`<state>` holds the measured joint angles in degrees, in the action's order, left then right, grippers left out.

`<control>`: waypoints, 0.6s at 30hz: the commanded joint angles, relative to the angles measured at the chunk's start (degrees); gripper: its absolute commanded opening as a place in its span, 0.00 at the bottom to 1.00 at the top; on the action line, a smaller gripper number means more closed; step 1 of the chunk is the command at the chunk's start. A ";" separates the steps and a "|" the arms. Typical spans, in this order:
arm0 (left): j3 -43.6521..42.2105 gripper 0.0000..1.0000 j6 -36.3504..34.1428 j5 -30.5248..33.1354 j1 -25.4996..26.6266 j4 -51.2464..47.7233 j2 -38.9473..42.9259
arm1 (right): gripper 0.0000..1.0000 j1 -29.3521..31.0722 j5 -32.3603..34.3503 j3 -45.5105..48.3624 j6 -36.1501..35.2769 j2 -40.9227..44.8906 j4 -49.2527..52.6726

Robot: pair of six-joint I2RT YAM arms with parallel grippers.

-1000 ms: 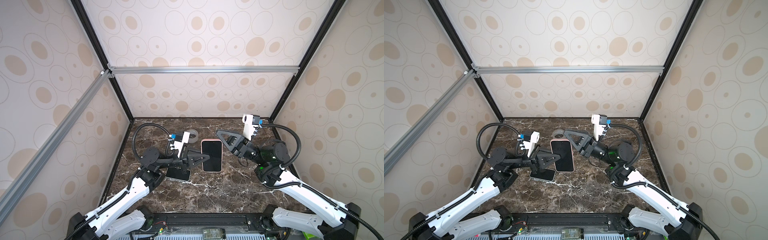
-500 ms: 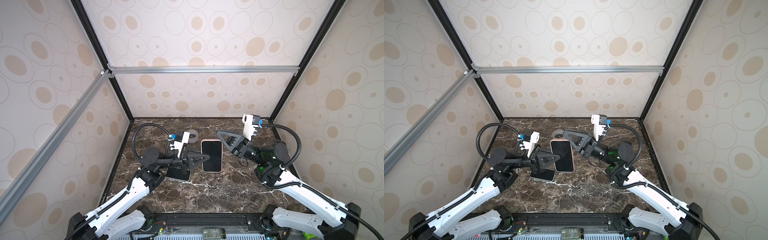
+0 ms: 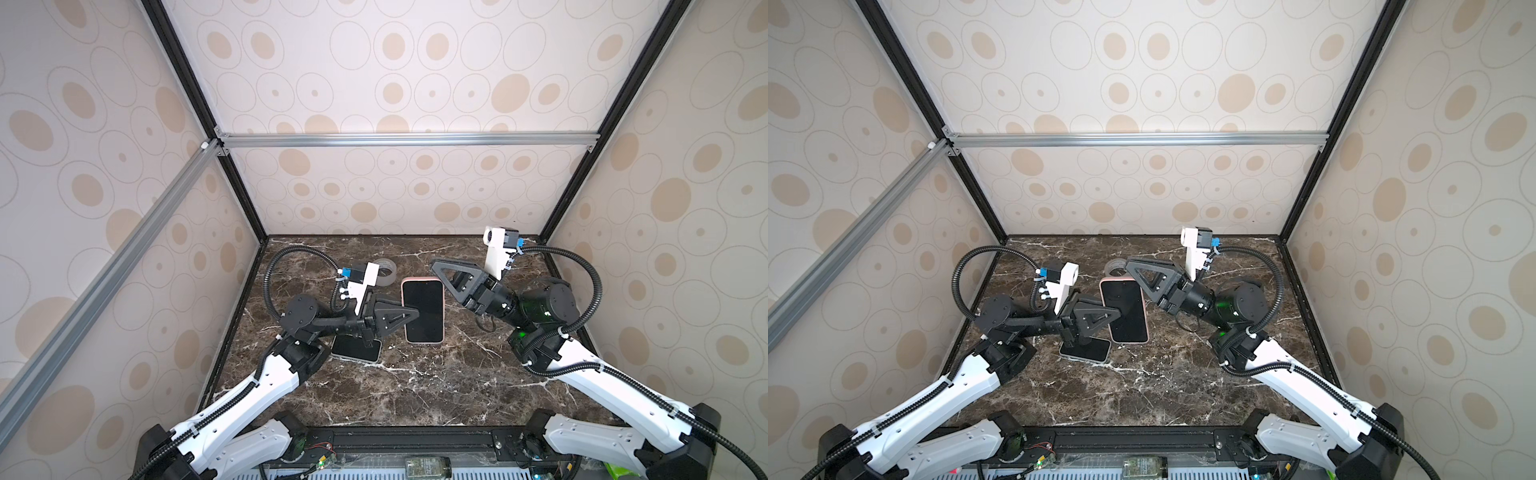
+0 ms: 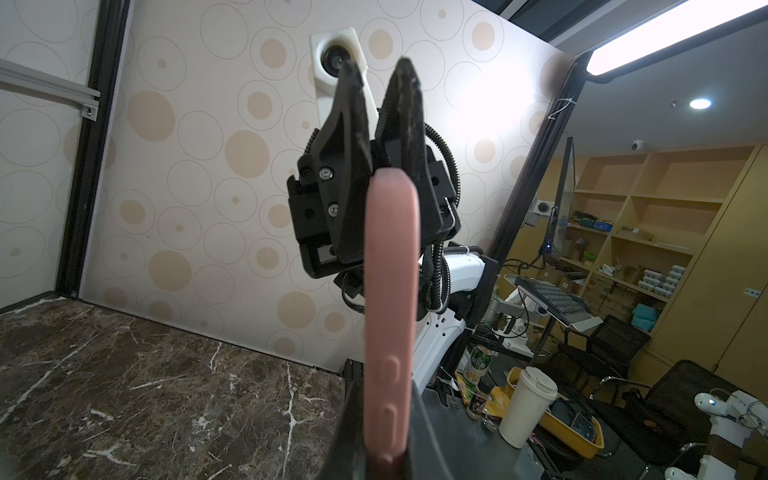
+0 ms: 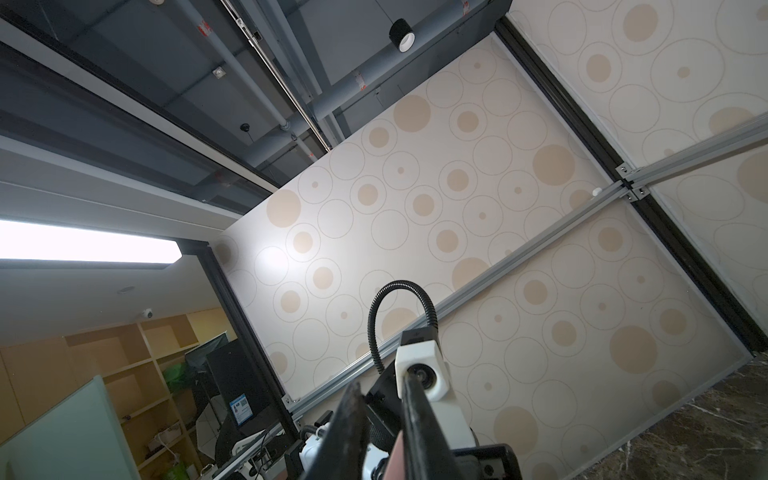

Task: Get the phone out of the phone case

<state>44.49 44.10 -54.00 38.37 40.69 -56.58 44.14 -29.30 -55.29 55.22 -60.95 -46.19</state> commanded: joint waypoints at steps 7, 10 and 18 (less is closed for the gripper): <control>1.10 0.00 1.26 0.21 0.42 3.96 0.06 | 0.45 1.17 -0.76 -0.52 -1.77 0.66 4.05; 0.98 0.00 1.19 0.22 0.43 3.88 0.13 | 0.46 1.14 -0.06 -0.22 -2.39 1.12 4.73; 0.82 0.00 1.24 0.26 0.43 3.87 0.14 | 0.35 1.13 1.10 2.20 -0.12 1.96 -3.25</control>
<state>44.47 44.27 -53.78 38.59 40.66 -57.10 44.95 -28.80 -53.91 53.74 -60.34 -43.77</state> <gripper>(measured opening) 0.115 0.359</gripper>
